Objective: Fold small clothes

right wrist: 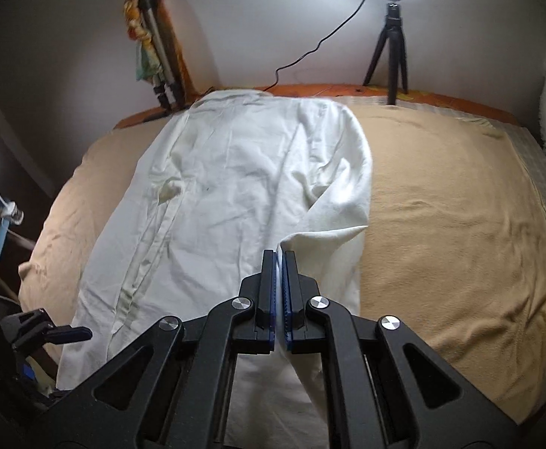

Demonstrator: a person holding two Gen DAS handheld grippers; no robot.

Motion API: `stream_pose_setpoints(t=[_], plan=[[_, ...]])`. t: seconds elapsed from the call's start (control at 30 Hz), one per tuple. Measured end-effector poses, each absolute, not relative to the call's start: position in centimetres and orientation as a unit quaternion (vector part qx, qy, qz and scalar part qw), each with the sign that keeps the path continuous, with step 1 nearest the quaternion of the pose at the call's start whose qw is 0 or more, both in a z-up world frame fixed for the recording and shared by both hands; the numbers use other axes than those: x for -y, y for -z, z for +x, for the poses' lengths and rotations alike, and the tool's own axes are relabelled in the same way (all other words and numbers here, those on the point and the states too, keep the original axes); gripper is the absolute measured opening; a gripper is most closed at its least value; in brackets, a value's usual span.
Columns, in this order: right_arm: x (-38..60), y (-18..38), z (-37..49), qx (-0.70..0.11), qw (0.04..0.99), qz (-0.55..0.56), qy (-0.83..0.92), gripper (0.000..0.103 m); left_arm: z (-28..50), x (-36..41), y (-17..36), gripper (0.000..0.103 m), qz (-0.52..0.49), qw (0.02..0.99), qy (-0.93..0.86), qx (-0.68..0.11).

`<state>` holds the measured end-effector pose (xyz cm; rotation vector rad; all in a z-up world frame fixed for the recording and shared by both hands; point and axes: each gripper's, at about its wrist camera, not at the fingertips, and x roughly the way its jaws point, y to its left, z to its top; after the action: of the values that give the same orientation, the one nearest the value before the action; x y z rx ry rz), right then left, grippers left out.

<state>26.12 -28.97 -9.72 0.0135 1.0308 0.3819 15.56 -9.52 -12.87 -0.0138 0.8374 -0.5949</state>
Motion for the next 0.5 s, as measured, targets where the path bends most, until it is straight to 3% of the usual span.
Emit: stream_pose_setpoints(t=[0.13, 0.33, 0.5], plan=[[27.2, 11.4, 25.4, -0.513, 0.829, 0.006, -0.223, 0.005, 15.4, 8.7, 12.7, 0.062, -0.013, 0.875, 0.275, -0.398], [28.2, 9.6, 22.9, -0.512, 0.817, 0.041, -0.262, 0.033, 15.4, 8.3, 12.9, 0.062, -0.016, 0.874, 0.273, -0.401], [32.1, 7.6, 20.4, -0.495, 0.832, 0.052, -0.244, 0.033, 15.0, 8.8, 12.9, 0.062, -0.013, 0.874, 0.278, -0.399]])
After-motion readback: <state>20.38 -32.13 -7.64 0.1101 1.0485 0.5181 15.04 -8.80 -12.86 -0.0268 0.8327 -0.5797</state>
